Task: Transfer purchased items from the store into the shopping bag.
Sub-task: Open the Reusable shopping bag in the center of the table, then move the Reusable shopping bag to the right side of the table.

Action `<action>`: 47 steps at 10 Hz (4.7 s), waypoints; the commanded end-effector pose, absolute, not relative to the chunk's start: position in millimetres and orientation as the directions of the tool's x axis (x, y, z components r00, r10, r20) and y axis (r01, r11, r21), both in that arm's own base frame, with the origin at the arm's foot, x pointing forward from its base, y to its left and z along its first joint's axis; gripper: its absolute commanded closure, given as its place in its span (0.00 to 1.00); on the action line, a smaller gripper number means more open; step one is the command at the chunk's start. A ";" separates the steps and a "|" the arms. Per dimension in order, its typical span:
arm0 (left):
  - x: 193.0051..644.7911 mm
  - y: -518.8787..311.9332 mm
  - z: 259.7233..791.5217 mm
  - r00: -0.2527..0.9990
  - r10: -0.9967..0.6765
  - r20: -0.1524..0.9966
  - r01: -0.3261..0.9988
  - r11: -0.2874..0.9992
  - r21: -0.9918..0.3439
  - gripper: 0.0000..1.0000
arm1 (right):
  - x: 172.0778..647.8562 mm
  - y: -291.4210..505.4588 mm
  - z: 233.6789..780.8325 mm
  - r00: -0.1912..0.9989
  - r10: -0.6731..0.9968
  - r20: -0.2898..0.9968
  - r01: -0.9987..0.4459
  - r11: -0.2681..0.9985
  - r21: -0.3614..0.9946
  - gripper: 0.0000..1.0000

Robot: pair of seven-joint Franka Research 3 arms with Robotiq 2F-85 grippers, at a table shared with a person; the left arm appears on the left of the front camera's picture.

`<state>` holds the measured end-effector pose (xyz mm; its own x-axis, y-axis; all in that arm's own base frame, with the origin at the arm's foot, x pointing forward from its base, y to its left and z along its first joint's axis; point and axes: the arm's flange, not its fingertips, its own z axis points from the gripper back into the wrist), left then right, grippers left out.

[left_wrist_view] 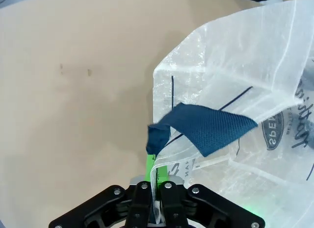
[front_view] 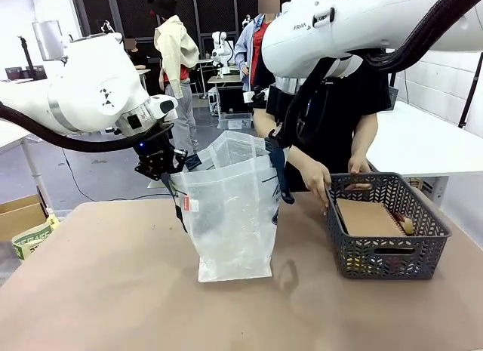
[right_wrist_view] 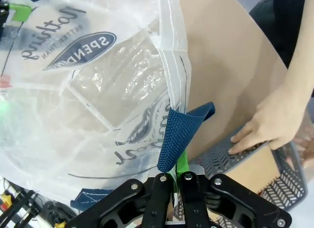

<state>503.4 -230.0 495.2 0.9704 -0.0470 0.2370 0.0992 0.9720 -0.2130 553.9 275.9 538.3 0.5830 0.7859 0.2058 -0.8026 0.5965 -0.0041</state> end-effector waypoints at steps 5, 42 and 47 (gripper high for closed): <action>503.4 -230.0 495.2 0.970 -0.047 0.237 0.099 0.972 -0.213 1.00 | 553.4 276.9 538.2 0.577 0.791 0.205 -0.807 0.590 -0.006 1.00; 492.3 -227.1 510.7 0.925 -0.118 0.362 0.222 0.939 -0.262 1.00 | 553.4 276.9 538.2 0.577 0.791 0.205 -0.807 0.590 -0.006 1.00; 492.5 -224.4 513.0 0.920 -0.142 0.365 0.247 0.933 -0.260 1.00 | 553.4 276.9 538.2 0.577 0.791 0.205 -0.807 0.590 -0.006 1.00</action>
<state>497.4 -232.2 512.9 0.9243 -0.1392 0.3554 0.2371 0.9391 -0.2487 553.4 277.2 538.9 0.5735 0.7929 0.2062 -0.8093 0.5874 -0.0077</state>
